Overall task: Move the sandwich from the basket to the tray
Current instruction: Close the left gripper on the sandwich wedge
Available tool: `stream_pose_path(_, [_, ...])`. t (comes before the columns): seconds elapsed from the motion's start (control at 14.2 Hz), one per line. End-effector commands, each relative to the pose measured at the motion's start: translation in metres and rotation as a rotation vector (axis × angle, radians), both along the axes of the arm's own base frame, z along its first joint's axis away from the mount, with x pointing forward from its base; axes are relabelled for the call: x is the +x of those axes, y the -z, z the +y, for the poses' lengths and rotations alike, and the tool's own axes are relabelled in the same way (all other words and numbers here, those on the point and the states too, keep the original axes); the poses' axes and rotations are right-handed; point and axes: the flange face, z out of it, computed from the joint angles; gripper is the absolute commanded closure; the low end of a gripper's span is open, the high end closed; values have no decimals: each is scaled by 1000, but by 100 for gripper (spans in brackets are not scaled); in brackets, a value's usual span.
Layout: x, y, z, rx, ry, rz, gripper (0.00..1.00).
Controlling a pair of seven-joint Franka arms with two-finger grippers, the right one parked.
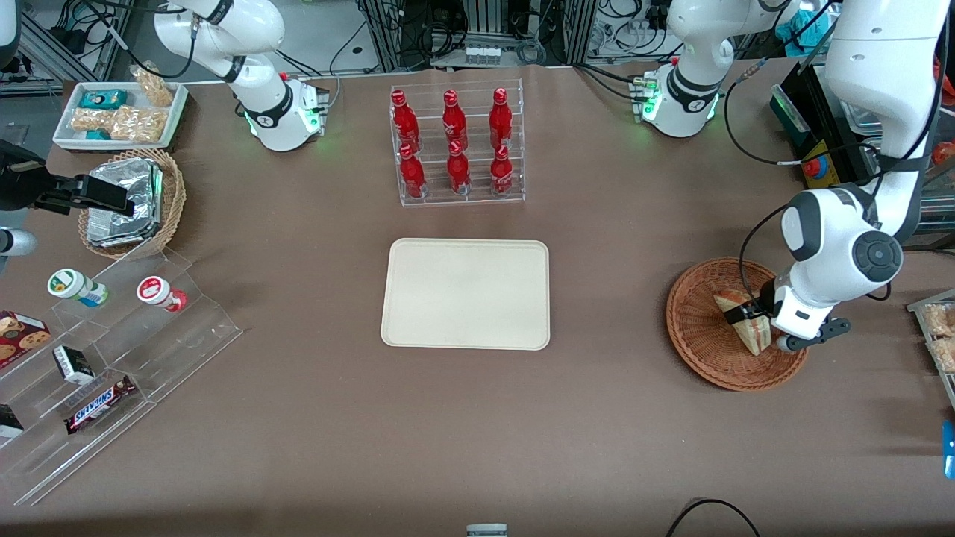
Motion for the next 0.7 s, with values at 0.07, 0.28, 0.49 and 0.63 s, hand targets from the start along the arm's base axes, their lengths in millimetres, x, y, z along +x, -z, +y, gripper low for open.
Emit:
stream_pose_path(0.07, [-3,3,0,6,-17,0,50])
stream_pose_path(0.28, [-5,5,0,6,-18,6,80])
stream_pose_path(0.49, [-2,-10,-1,11,-18,-7,87])
stream_pose_path(0.63, [-5,-31,-11,13,0,14,87])
